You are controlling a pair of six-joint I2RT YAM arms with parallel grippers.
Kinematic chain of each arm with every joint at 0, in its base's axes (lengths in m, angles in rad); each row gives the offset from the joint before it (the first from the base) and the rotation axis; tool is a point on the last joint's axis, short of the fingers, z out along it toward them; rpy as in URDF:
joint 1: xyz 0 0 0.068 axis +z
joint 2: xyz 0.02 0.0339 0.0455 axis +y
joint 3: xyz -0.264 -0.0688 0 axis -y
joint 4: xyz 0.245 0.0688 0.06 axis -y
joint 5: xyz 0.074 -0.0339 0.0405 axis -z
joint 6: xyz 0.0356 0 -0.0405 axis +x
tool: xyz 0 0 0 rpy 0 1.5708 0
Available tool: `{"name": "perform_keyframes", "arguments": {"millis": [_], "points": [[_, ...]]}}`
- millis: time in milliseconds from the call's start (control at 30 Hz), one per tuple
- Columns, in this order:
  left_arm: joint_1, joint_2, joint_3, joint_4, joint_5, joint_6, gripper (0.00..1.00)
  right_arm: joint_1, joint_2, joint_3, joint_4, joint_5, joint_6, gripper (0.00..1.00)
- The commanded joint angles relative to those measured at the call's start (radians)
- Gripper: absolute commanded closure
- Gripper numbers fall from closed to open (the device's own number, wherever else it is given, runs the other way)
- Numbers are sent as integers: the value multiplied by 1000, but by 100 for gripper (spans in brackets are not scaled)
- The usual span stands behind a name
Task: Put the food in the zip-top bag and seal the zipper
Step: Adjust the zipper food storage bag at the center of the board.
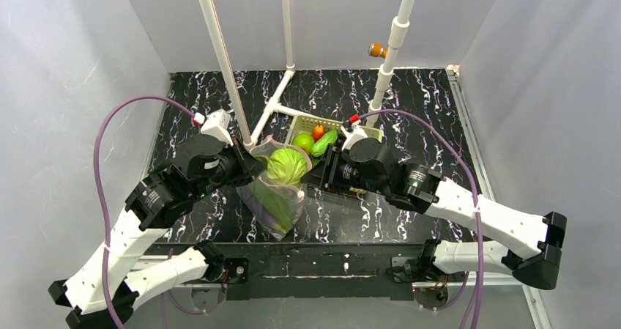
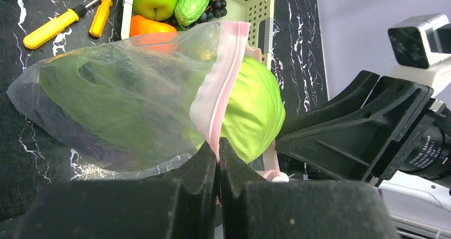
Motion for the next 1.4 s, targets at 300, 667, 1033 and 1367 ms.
{"name": "perform_keyframes", "arguments": {"millis": [300,667,1033,1367], "points": [[0,-9,-1,38,9,-8,100,27,42,-31,130,-86,83,59],[0,-15,5,19,7,-9,100,38,24,-9,136,-5,9,90],[0,-43,13,-20,-48,-3,100,123,60,246,20,12,-363,99],[0,-51,58,-44,-35,5,100,122,99,274,31,-19,-505,99]]}}
